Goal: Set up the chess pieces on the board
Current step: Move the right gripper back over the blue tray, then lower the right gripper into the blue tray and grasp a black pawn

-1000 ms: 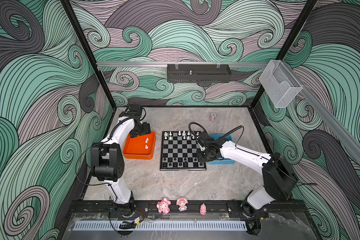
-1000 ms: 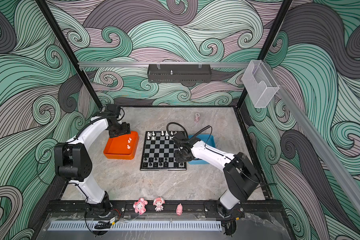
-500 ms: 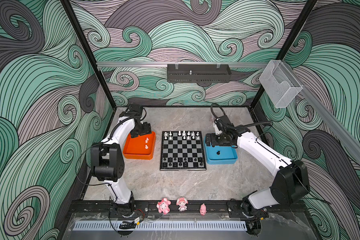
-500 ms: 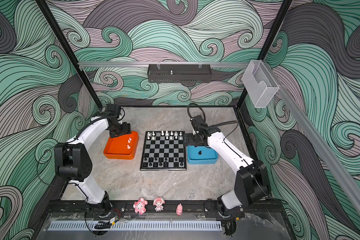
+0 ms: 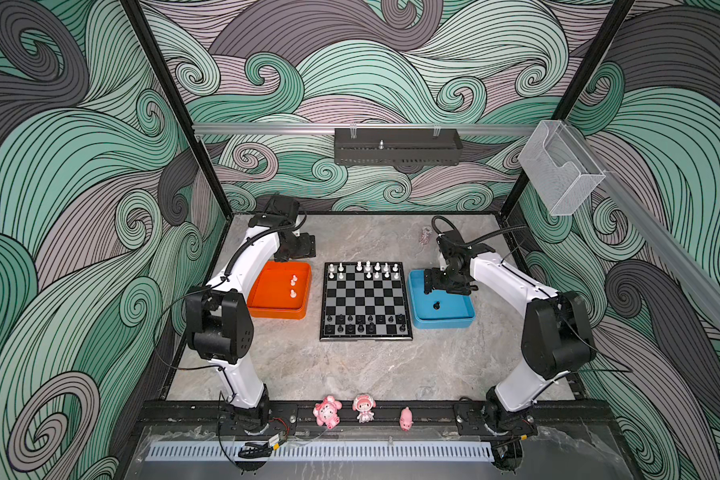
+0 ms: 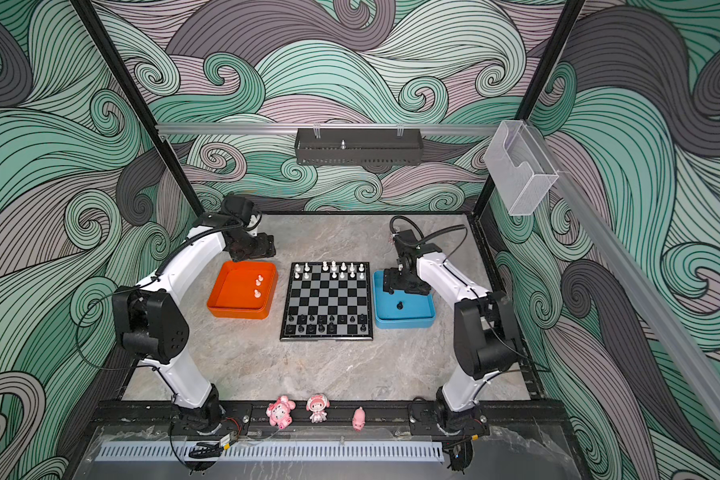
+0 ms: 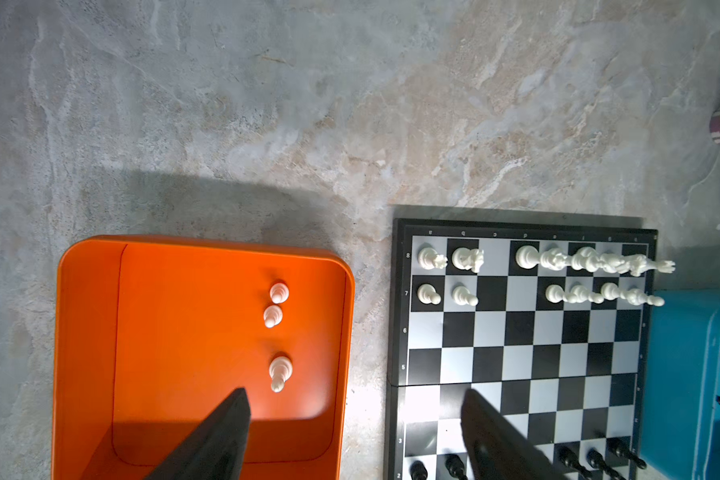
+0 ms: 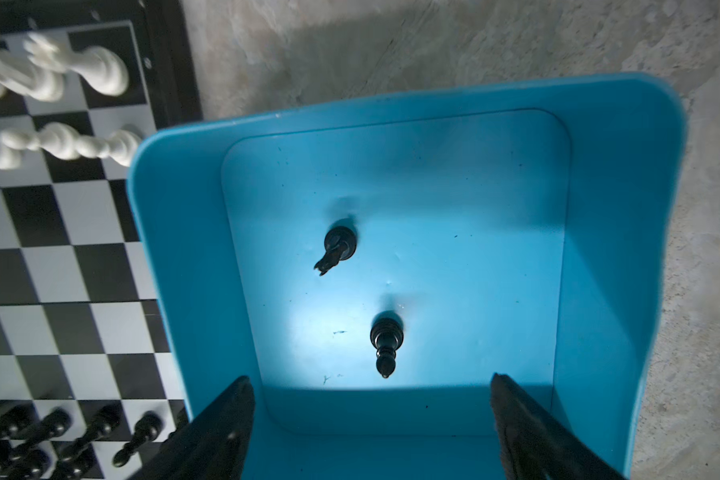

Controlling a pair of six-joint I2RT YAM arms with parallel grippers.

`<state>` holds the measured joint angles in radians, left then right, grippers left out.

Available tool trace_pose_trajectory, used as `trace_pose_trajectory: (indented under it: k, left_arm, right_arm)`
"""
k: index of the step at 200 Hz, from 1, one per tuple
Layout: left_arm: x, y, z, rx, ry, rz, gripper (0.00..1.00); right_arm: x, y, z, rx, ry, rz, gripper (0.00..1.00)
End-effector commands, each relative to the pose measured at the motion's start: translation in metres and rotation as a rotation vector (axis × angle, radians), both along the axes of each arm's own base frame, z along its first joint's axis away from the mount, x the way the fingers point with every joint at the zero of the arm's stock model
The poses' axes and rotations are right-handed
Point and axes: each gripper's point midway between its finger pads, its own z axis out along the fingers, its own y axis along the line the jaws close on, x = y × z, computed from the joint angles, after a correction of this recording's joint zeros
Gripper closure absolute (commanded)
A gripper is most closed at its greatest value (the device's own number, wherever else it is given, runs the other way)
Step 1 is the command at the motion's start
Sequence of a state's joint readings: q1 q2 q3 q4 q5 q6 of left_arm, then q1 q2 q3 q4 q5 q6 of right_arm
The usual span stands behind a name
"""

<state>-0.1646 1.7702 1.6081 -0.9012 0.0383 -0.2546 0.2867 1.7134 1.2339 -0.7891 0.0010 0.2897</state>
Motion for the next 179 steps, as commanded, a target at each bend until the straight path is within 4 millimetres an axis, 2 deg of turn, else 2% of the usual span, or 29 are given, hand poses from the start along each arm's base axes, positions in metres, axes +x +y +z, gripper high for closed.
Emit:
trace_pose_trajectory:
  k: [1,32,53,92,179]
  left_arm:
    - [-0.001,-0.001,-0.009,0.004,0.034,-0.018,0.18]
    - [-0.002,0.000,-0.013,0.006,0.040,-0.014,0.18]
    - [-0.002,0.001,-0.015,0.010,0.044,-0.010,0.18]
    - [-0.003,0.002,-0.016,0.018,0.048,-0.004,0.18]
    - [-0.004,0.004,-0.019,0.026,0.053,0.004,0.18]
  right_arm:
    - [-0.001,-0.004,-0.006,-0.029,0.016,0.026,0.23]
    - [-0.001,-0.009,-0.011,-0.052,0.025,0.036,0.48]
    - [-0.002,-0.011,-0.018,-0.047,0.047,0.034,0.56]
    - [-0.007,-0.011,-0.028,-0.046,0.078,0.044,0.64]
    - [-0.013,-0.009,-0.041,-0.035,0.121,0.050,0.70]
